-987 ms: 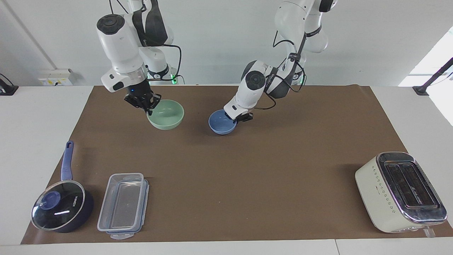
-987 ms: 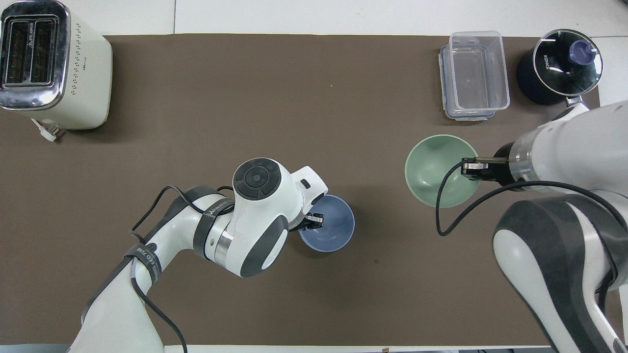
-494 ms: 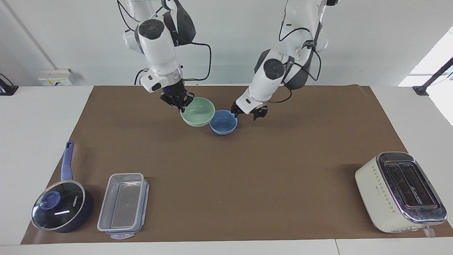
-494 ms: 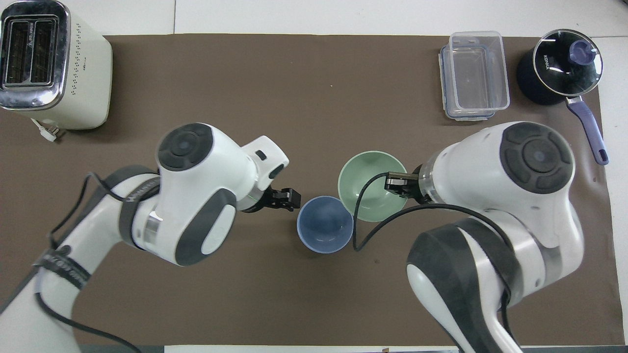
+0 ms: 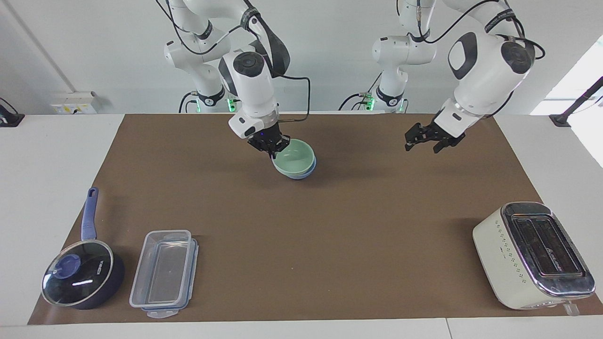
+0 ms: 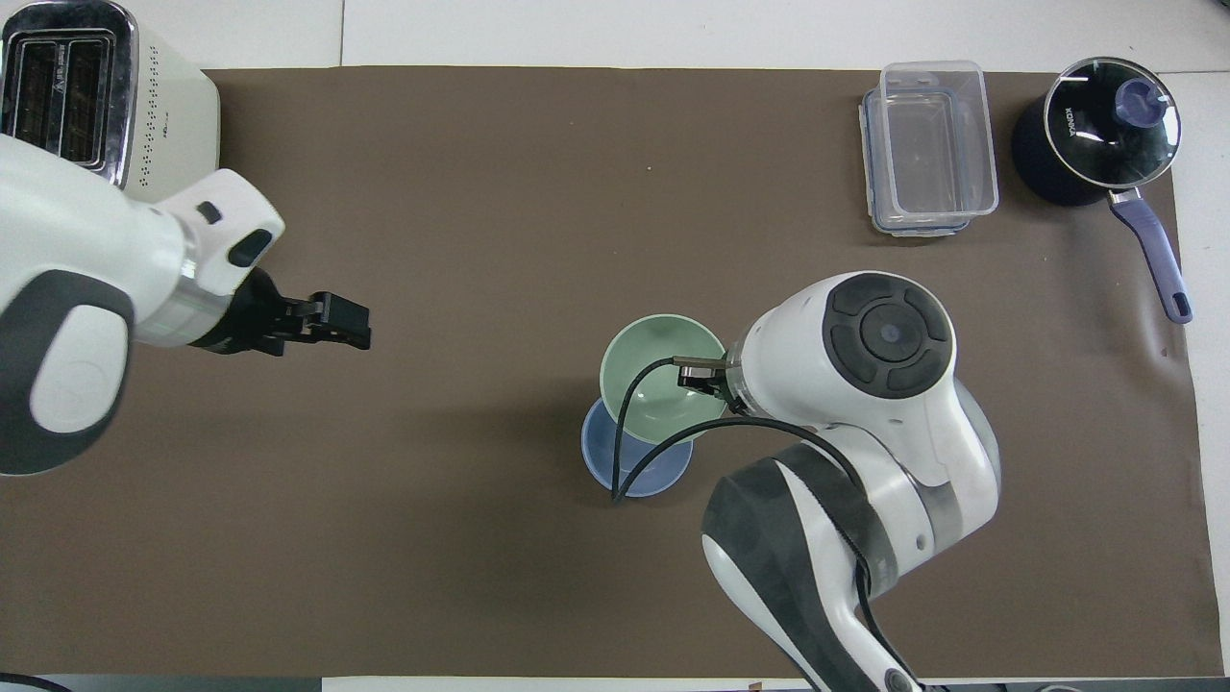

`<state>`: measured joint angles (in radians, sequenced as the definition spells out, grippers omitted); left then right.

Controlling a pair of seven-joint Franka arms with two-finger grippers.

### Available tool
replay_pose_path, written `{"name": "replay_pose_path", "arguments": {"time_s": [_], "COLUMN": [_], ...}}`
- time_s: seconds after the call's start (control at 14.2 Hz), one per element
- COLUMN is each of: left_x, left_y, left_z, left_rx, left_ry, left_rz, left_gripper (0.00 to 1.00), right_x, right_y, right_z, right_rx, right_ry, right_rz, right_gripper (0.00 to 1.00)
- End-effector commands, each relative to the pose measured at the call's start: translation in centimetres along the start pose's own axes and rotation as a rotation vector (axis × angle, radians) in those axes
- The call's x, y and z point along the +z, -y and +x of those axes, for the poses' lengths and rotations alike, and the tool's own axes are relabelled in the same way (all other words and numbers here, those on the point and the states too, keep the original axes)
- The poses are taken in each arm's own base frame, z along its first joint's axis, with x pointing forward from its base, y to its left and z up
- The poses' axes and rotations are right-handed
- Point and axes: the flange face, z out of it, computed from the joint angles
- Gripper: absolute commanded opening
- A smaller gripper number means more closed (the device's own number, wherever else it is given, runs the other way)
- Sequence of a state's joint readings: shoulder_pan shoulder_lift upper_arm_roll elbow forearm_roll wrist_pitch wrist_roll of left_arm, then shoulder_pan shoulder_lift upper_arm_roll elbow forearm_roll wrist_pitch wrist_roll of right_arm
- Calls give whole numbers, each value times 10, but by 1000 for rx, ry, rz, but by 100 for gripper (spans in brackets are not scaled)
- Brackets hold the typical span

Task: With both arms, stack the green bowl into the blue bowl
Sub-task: 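Lower the green bowl into the blue bowl while the left gripper withdraws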

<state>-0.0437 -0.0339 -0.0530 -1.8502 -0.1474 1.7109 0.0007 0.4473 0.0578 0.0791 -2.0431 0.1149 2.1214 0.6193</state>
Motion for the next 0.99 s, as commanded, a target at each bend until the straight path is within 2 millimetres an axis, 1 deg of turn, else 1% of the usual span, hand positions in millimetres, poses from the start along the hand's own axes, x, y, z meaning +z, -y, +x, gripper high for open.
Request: {"name": "replay_pose_path", "arguments": {"time_s": [0.0,0.14,0.21,0.28,0.42,0.49,0.71,0.85,0.92], "left_x": [-43,-73,-85,-93,-105,-108,-94,-88,-90], "left_y": [-3,0,-3,-6,-3,-1,-2,-4,-3], "left_z": [-6,-5,-5,-8,-17,-20,-28,-33,-33], "left_rx": [28,29,31,37,29,27,19,20,18], "left_ry": [16,17,27,43,42,39,65,74,66], "left_rz": [82,131,152,174,176,176,173,170,161], "left_gripper": [100,100,100,100,100,100,100,100,100], "right_x": [16,24,26,30,35,34,38,41,43], "right_y": [-7,-6,-9,-11,-9,-9,-9,-11,-13], "right_z": [-15,-28,-32,-35,-42,-42,-43,-45,-47], "right_rx": [14,0,-2,-2,-14,-11,21,22,21], "right_ry": [5,18,21,19,10,4,9,6,8], "right_rz": [21,10,6,6,10,16,63,67,65], "right_gripper": [0,0,0,0,0,0,0,0,0]}}
